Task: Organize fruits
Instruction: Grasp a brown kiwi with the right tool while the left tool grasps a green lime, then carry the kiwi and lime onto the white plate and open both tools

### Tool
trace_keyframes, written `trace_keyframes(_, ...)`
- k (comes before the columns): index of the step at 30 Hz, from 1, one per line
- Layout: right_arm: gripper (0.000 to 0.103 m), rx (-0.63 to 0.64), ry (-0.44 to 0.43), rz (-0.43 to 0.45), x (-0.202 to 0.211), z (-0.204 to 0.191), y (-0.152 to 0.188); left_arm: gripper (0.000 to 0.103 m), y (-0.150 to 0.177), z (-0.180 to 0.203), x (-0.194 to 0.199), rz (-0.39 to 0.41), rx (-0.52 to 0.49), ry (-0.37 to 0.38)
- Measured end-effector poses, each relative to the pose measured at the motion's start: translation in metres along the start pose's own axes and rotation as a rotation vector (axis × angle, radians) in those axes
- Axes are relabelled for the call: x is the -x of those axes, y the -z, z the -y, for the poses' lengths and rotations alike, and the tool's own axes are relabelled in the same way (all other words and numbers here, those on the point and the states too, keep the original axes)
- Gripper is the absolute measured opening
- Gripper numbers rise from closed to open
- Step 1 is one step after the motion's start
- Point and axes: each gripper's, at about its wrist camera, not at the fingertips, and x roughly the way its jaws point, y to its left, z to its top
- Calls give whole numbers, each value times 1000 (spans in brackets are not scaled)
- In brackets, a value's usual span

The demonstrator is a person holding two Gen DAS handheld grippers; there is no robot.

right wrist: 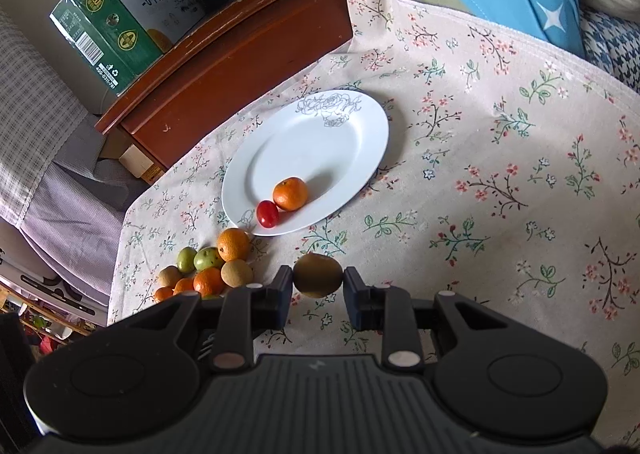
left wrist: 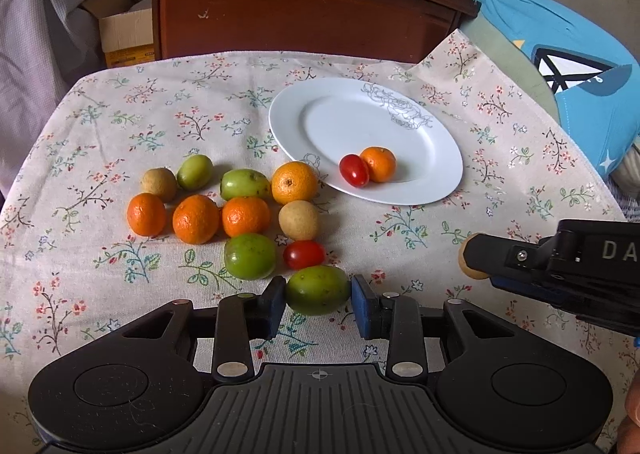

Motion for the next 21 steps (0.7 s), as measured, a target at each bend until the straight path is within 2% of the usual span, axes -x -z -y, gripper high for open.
trace_keyframes(5,28,-35,-25,-17,-2,3,0,32,-3,-4,18,33,-1,35)
trace_keyframes(12,28,-40,-55,-3,-1,2,0,33,-13,-9,41,105,-31,43)
trace_keyframes(21,28,-3,-132,85,11,-8,-6,33,-40,-16,58,188,-71,65)
